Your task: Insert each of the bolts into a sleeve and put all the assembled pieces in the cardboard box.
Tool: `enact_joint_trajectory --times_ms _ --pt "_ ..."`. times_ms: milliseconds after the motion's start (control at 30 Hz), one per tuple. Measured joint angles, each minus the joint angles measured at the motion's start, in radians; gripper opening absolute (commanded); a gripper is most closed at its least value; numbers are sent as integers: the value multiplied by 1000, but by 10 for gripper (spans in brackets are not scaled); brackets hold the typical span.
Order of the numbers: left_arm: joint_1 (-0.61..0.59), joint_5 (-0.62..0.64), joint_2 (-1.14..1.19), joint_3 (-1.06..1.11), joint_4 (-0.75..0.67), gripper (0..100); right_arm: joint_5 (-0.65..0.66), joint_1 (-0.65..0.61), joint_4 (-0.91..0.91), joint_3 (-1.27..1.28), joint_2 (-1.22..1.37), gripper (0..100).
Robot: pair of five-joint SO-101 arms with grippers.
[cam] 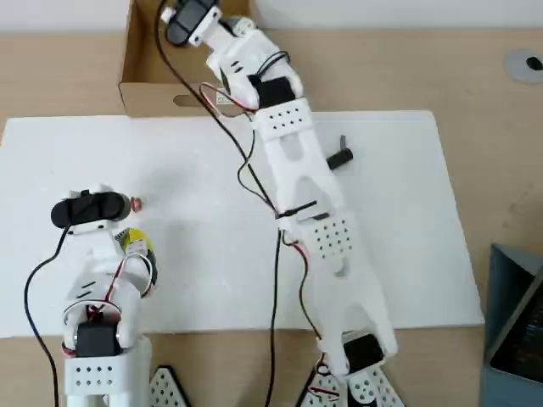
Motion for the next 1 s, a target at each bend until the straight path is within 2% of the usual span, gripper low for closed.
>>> enact_joint_trajectory --times_ms 133,733,833,933,1000 --pt "0 0 0 0 0 2 2 2 3 -29 38 170" --pt "0 0 0 0 -2 2 6 0 69 -69 38 168" --pt "0 0 0 0 -2 2 -3 0 178 -135 38 106" --pt "0 0 0 0 -2 2 -32 0 282 -244 38 4" --pt "0 0 0 0 -2 2 -38 0 353 -322 37 16"
